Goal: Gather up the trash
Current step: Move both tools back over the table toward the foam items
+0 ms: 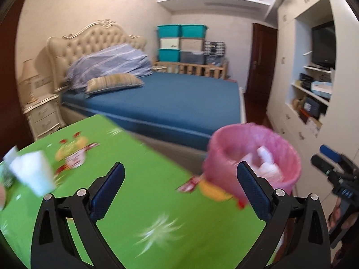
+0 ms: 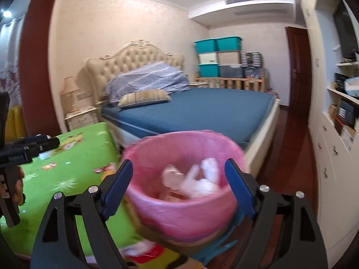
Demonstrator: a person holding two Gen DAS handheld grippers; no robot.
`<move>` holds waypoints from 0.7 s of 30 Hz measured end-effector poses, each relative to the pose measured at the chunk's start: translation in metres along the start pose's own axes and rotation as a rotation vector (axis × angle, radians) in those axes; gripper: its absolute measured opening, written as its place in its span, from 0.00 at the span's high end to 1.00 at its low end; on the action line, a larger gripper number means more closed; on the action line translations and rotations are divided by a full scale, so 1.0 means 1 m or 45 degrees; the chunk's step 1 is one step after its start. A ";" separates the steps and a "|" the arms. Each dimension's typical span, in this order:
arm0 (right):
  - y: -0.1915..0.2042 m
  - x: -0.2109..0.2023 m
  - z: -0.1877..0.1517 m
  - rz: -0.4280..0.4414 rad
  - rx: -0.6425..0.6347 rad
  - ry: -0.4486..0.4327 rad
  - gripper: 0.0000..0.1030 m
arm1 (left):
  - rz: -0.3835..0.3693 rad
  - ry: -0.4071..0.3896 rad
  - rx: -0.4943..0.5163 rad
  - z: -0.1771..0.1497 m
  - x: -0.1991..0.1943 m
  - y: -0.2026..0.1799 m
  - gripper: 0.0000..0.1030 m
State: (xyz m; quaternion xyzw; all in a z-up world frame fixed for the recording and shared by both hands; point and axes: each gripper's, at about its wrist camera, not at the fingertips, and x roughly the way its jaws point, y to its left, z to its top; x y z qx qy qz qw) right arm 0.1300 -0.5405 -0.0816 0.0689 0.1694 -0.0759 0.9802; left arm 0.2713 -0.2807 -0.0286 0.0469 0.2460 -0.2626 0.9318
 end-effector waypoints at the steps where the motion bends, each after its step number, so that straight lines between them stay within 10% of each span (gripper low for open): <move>1: 0.011 0.002 0.002 0.021 -0.018 0.001 0.21 | 0.027 0.005 -0.014 -0.004 -0.006 0.009 0.08; 21: 0.293 0.048 0.010 0.475 -0.377 0.147 0.15 | 0.577 -0.004 -0.251 -0.074 -0.154 0.218 0.07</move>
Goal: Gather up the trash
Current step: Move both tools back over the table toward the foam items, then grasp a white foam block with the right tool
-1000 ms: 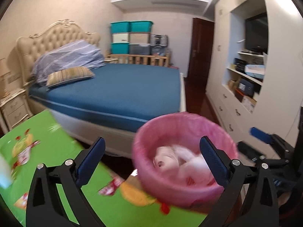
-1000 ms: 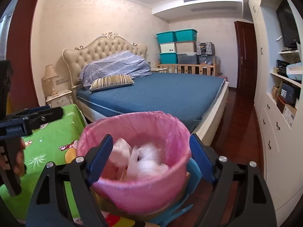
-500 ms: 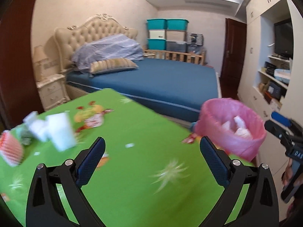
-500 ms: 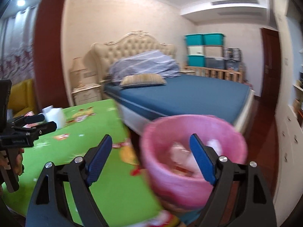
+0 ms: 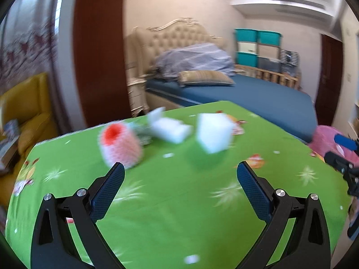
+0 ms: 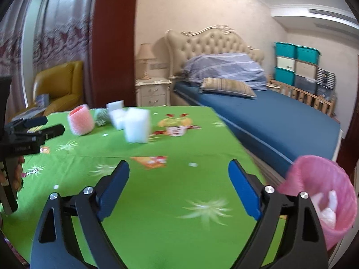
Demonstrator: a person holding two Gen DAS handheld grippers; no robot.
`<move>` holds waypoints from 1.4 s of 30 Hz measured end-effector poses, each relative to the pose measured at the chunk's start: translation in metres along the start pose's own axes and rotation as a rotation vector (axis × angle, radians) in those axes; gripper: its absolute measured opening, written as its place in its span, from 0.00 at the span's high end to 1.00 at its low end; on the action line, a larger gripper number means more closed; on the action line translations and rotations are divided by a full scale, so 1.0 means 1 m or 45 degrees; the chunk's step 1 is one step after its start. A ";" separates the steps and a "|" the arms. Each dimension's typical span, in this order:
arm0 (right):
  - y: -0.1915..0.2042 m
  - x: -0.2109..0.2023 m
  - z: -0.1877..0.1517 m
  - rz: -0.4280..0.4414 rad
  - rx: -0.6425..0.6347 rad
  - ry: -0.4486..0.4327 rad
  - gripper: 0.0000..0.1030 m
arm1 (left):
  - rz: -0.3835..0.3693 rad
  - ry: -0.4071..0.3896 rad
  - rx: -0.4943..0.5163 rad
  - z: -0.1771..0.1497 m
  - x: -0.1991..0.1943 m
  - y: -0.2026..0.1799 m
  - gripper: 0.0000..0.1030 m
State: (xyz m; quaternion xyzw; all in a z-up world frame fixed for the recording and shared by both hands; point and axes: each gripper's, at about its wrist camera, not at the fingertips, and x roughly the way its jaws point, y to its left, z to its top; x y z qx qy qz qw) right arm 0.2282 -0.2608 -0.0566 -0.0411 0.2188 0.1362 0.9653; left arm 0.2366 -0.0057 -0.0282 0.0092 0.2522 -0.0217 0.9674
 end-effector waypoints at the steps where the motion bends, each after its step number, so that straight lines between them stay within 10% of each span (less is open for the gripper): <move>1: 0.009 0.005 0.002 0.015 -0.015 0.011 0.14 | 0.015 0.010 -0.024 0.000 -0.001 0.011 0.07; 22: 0.088 0.186 0.061 -0.027 0.002 0.256 0.12 | 0.192 0.122 -0.139 0.003 0.061 0.104 0.06; 42: 0.111 0.233 0.075 -0.112 -0.122 0.357 0.21 | 0.202 0.154 -0.209 -0.005 0.060 0.111 0.06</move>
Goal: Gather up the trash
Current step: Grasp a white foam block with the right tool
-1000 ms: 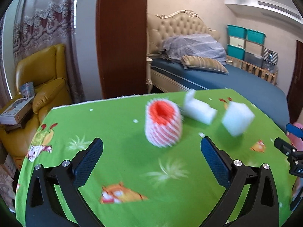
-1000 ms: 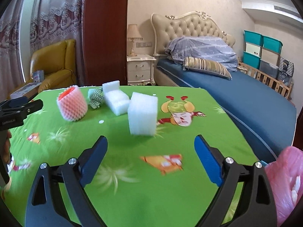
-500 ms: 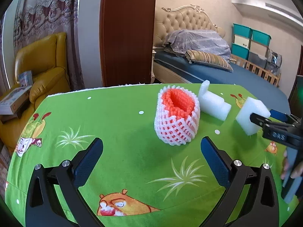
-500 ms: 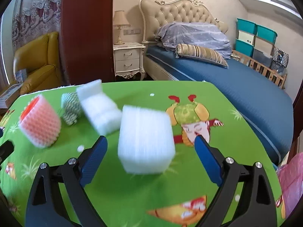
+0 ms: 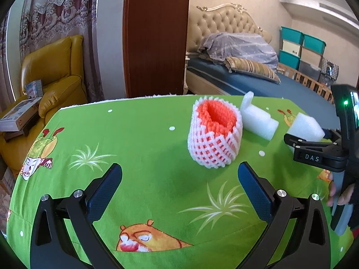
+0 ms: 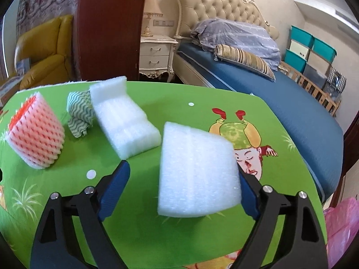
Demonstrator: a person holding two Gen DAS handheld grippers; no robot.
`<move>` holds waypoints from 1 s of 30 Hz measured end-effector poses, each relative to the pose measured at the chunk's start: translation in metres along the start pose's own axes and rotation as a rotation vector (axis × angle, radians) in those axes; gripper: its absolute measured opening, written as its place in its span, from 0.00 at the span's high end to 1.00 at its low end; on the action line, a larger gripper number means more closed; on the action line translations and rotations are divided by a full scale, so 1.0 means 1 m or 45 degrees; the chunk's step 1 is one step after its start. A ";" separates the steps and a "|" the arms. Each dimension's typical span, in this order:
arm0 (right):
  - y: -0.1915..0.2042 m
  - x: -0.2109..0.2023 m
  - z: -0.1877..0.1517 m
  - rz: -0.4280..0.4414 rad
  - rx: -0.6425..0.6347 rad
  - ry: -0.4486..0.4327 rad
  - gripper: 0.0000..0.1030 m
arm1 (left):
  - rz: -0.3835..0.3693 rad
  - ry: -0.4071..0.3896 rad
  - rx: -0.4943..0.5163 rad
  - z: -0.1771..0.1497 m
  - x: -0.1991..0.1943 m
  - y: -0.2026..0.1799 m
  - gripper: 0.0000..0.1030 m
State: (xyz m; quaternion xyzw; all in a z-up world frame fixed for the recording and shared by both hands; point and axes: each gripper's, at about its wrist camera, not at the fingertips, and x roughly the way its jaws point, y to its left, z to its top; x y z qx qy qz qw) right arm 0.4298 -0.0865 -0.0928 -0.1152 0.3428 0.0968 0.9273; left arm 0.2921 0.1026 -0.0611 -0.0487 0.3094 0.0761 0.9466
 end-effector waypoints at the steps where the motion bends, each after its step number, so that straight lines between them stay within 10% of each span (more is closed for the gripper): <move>1: 0.002 0.000 0.000 -0.004 -0.012 0.001 0.26 | 0.002 0.006 0.008 0.000 0.000 -0.001 0.06; 5: 0.005 -0.012 -0.003 -0.050 -0.033 -0.045 0.52 | -0.014 0.000 0.020 -0.001 -0.002 -0.002 0.06; 18: 0.000 -0.064 -0.048 0.154 0.039 -0.073 0.52 | -0.076 0.036 -0.015 -0.003 0.001 0.002 0.06; 30: -0.014 -0.094 -0.069 0.103 0.103 -0.120 0.52 | -0.132 0.062 -0.094 -0.004 0.003 0.013 0.06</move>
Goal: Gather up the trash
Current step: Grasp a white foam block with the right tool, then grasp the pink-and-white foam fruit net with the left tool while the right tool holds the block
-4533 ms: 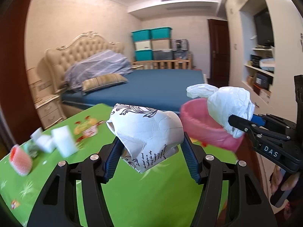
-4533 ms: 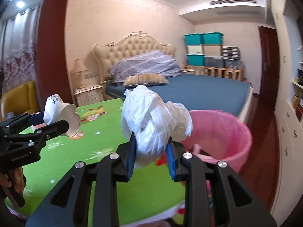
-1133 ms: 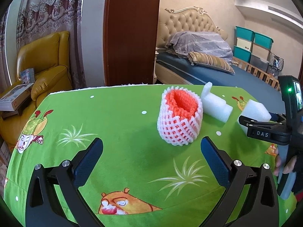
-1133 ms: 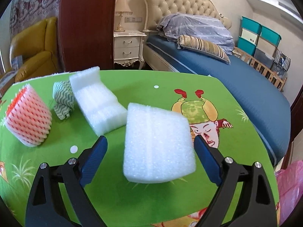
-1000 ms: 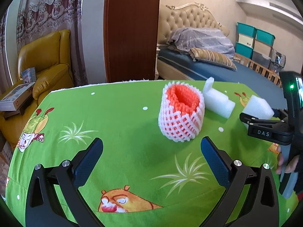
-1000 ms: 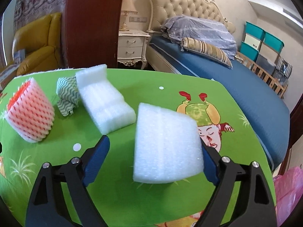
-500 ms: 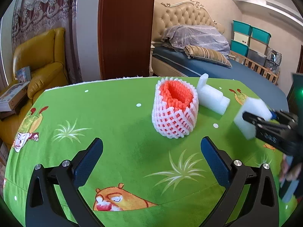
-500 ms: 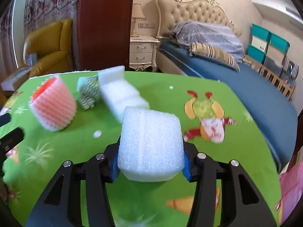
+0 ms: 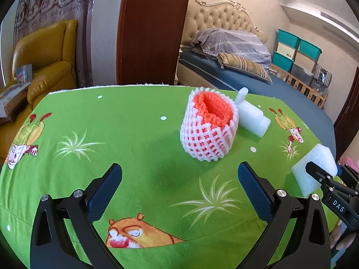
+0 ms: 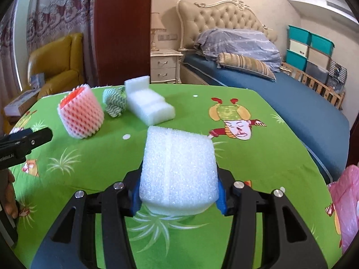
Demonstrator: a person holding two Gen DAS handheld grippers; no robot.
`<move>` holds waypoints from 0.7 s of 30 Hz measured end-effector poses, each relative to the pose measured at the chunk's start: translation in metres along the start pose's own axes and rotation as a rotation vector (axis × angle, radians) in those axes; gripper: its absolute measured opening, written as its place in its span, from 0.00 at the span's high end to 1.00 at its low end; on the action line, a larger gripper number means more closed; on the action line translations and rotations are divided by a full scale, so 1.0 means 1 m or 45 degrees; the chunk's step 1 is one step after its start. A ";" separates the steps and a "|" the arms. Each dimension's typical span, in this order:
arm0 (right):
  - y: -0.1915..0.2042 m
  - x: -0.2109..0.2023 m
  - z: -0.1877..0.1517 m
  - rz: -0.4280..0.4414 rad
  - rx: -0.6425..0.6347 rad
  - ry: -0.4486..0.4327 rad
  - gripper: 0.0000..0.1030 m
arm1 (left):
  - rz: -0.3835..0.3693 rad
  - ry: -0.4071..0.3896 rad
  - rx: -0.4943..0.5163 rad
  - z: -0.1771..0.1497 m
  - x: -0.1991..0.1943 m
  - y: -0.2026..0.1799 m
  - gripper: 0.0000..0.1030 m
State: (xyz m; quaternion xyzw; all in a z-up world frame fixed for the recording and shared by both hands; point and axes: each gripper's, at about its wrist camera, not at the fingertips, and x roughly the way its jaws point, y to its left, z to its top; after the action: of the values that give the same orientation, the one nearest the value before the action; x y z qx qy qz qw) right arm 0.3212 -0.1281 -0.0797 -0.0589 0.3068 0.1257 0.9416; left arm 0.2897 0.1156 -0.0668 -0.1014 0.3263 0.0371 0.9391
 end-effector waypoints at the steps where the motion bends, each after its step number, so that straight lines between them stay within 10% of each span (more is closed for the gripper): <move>1: -0.002 0.000 0.001 -0.006 0.017 -0.004 0.52 | -0.005 0.000 -0.006 0.000 0.000 0.001 0.06; 21: -0.007 -0.011 -0.001 -0.002 0.054 -0.074 0.52 | 0.033 0.110 -0.013 0.025 0.034 -0.035 0.06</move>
State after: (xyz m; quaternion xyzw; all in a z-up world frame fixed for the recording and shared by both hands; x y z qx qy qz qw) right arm 0.3142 -0.1376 -0.0739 -0.0355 0.2818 0.1201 0.9513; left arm 0.3363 0.0866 -0.0633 -0.1036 0.3677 0.0465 0.9230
